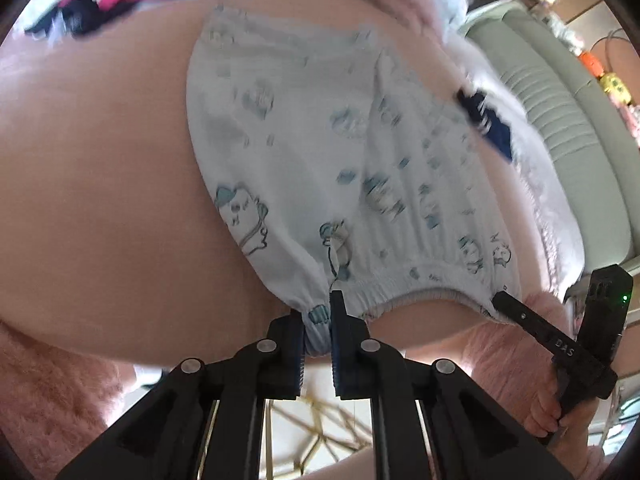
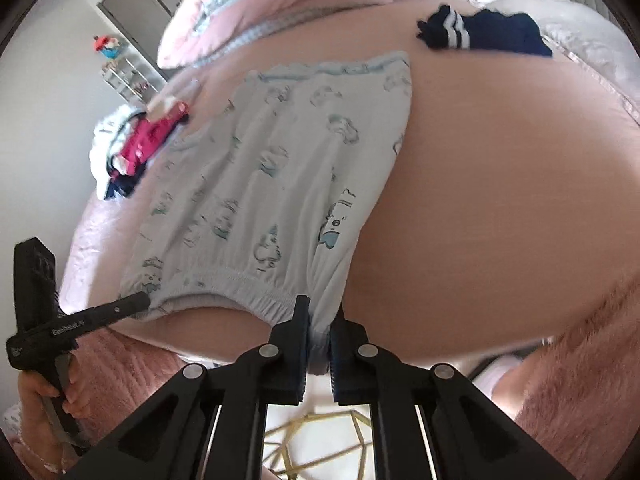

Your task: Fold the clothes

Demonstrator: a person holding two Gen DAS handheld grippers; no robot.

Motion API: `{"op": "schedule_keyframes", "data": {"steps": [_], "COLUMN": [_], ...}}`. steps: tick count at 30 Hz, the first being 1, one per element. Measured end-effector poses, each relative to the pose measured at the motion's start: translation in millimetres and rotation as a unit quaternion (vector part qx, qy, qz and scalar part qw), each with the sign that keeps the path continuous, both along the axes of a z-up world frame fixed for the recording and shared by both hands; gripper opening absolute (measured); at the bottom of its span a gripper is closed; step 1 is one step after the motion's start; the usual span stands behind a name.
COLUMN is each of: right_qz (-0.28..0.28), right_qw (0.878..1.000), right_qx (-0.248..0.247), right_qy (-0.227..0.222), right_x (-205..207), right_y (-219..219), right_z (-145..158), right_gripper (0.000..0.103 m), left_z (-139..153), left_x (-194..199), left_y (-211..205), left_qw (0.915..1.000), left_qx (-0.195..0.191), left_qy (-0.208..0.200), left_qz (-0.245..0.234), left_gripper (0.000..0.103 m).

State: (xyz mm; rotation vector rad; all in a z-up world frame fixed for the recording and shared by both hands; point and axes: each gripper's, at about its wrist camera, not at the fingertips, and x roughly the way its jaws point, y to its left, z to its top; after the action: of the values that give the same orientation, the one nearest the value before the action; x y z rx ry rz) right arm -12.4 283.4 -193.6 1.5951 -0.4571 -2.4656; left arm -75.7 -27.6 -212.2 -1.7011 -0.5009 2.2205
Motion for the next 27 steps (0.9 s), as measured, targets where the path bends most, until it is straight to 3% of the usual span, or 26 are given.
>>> {"op": "schedule_keyframes", "data": {"steps": [3,8,13,14,16,18,19,22,25,27], "right_qz": [-0.008,-0.033,-0.026,-0.018,-0.003,0.023,0.036,0.073,0.116,0.147], "right_qw": [0.999,0.999,0.999,0.999,0.998,0.996,0.995,0.993,0.992,0.988], "right_qx": [-0.002,-0.007,0.014,0.018,0.024,0.042,0.051,0.061,0.04,0.032], "right_qy": [-0.031,-0.008,0.029,0.037,0.058,0.072,0.075,0.068,0.041,0.023], "right_x": [0.4,7.9,-14.1,-23.8,-42.9,-69.6,-83.8,-122.0,-143.2,-138.3], "right_y": [2.7,15.9,14.4,12.7,8.7,-0.5,-6.9,-30.0,-60.7,-77.1], "right_z": [-13.7,9.2,42.2,51.0,65.6,74.5,75.5,65.2,41.2,25.9], "right_gripper": [0.007,0.011,0.011,0.011,0.012,0.012,0.012,0.012,0.012,0.012], "left_z": [-0.9,37.3,63.4,68.7,79.4,90.0,92.1,81.1,56.2,52.9], "left_x": [2.2,2.6,-36.7,-46.7,-65.5,-79.1,-85.3,-115.5,-129.3,-109.5], "left_y": [-10.7,-16.9,-28.0,-26.8,-21.6,-25.0,-29.1,-36.1,-20.4,-2.2], "left_qw": [0.9993,0.9981,0.9906,0.9907,0.9927,0.9904,0.99,0.9893,0.9868,0.9751], "left_qx": [0.031,-0.033,-0.094,-0.086,-0.029,0.024,0.014,-0.06,-0.044,-0.066], "left_qy": [-0.021,0.032,0.071,0.069,0.063,0.073,0.085,0.095,0.054,0.067], "left_qz": [0.003,-0.04,-0.071,-0.08,-0.099,-0.115,-0.112,-0.093,-0.147,-0.201], "left_gripper": [0.012,0.015,0.015,0.015,0.017,0.033,0.046,0.047,0.046,0.046]}}
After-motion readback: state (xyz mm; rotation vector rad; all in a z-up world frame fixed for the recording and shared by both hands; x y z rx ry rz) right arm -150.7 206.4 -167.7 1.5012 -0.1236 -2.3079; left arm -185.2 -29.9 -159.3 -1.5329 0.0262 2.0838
